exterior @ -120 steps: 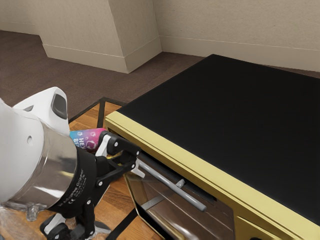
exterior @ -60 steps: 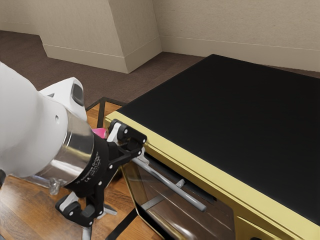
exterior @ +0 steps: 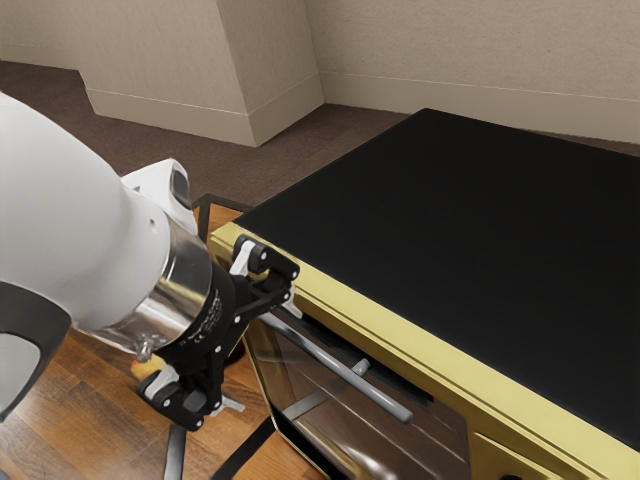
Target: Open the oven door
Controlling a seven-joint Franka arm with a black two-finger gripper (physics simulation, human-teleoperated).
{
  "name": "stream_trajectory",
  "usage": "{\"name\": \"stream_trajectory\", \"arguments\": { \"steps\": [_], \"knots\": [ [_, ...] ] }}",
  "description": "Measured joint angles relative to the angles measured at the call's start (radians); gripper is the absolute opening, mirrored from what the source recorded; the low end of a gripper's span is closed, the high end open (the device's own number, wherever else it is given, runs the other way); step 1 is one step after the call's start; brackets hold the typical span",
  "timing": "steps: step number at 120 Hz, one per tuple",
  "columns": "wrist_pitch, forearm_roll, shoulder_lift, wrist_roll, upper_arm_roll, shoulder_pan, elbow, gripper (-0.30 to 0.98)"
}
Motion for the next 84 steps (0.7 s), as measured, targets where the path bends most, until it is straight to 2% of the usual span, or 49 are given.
{"name": "stream_trajectory", "arguments": {
  "steps": [52,84],
  "knots": [
    [0.062,-0.064,-0.012,0.015,0.0,0.014,-0.092,0.68],
    [0.097,-0.099,-0.085,0.022,0.0,0.014,-0.175,0.68]
  ]
}}
